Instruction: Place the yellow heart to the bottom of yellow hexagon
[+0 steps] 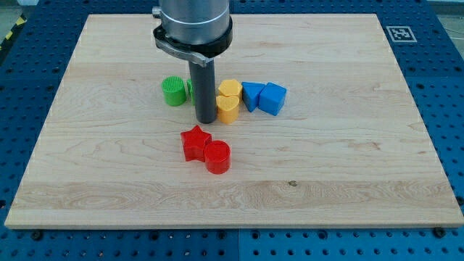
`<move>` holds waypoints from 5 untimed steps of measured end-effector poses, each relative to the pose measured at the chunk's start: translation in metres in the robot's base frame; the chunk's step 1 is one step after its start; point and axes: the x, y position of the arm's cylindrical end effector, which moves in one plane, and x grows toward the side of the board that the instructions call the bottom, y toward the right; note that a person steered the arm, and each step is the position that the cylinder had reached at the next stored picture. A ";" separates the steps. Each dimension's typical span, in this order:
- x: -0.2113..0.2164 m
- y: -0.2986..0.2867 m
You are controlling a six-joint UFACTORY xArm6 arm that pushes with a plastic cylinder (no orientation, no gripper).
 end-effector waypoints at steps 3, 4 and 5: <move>-0.024 0.000; -0.032 0.000; -0.044 0.000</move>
